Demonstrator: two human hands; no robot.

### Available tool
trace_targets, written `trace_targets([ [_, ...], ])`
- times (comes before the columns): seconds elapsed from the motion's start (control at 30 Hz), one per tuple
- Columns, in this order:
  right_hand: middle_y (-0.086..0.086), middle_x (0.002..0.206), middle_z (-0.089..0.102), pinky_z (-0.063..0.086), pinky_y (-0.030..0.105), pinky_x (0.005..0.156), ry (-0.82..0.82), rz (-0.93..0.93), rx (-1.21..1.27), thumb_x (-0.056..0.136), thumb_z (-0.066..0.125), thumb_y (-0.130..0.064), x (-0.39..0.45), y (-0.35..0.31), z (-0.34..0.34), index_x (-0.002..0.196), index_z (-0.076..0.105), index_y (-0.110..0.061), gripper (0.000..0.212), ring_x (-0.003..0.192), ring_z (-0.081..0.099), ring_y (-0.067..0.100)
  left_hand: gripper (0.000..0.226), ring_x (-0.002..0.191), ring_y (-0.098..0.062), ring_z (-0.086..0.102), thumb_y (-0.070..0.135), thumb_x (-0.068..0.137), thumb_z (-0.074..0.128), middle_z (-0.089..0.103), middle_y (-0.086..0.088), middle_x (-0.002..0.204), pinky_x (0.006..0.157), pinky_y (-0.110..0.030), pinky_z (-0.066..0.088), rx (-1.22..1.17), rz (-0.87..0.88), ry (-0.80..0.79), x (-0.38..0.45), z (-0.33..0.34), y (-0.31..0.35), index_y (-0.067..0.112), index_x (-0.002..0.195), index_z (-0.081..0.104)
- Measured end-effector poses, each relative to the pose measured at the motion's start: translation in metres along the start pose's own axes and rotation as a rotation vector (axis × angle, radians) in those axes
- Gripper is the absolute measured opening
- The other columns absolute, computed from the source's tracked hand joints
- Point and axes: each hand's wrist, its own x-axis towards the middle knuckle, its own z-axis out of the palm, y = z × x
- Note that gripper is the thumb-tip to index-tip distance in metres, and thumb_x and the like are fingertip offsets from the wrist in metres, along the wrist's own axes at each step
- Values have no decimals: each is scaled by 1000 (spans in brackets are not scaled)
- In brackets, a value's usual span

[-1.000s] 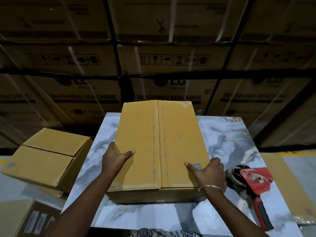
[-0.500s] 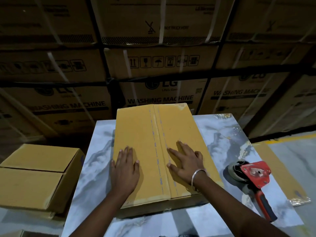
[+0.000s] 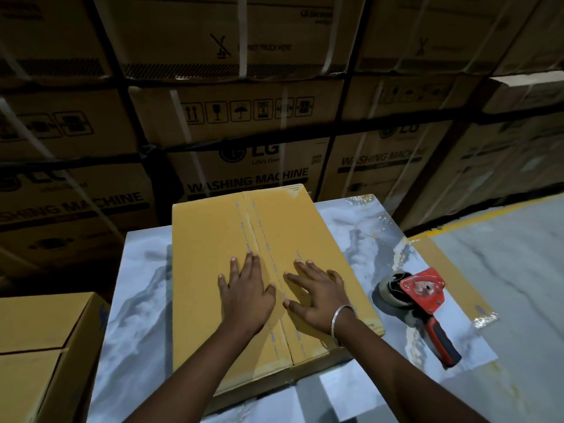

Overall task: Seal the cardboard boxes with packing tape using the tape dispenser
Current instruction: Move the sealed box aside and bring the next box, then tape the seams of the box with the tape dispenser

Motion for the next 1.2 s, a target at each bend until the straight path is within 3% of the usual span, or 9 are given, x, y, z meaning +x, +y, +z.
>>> trace_targets([
  [0.1,-5,156,45,28,44,119,90,35,227,84,54,-53,-2,13,1,137,63,-25,60,148,36,15,68,154,-25,-10,45,105,31,-6,5,168,123,-49,1,20,-2,7,0,7,3,20,160,0],
  [0.23,10,114,73,57,45,87,521,213,178,85,63,-34,-13,51,-3,113,74,-9,38,105,68,33,64,154,-23,-10,44,106,22,-8,6,167,122,-49,1,51,14,32,-1,14,1,20,160,-1],
  [0.3,14,101,72,55,44,78,655,443,185,85,70,-27,-21,82,-9,107,73,-8,29,93,67,38,63,155,-23,-5,42,106,24,-4,5,168,122,-51,4,56,23,54,0,17,2,19,161,2],
  [0.37,20,101,68,51,46,79,672,660,228,83,73,-23,-30,116,-15,106,67,-4,31,96,63,42,62,155,-20,-1,39,106,25,-2,6,167,122,-52,7,60,42,76,-1,20,3,20,161,4],
  [0.53,22,126,51,44,59,92,542,1163,278,72,77,-24,-60,187,-2,125,46,-2,65,118,52,45,58,154,-14,3,30,106,29,1,11,167,120,-52,8,73,77,67,-1,22,7,27,160,9],
  [0.73,21,127,58,39,56,99,412,1230,378,73,79,-28,-76,241,18,140,33,-7,84,121,56,44,57,154,-13,6,41,105,24,8,13,166,121,-54,10,76,61,64,1,25,5,30,160,13],
  [0.9,10,105,67,52,47,91,235,1176,299,76,63,-51,-80,265,27,100,66,-19,40,105,64,39,75,154,-13,4,69,95,9,5,14,166,120,-53,8,83,72,77,0,29,6,31,160,11],
  [1.07,10,107,72,54,39,81,181,999,344,92,56,-45,-75,269,35,102,67,-19,30,97,67,38,78,153,-11,4,71,93,7,7,14,166,121,-53,8,75,57,87,-1,28,9,31,160,13],
  [1.2,15,99,73,51,38,76,252,897,454,93,62,-48,-55,253,27,98,70,-15,34,94,68,41,77,153,-12,6,70,93,8,9,15,166,121,-53,9,71,46,81,-2,27,11,32,160,14],
])
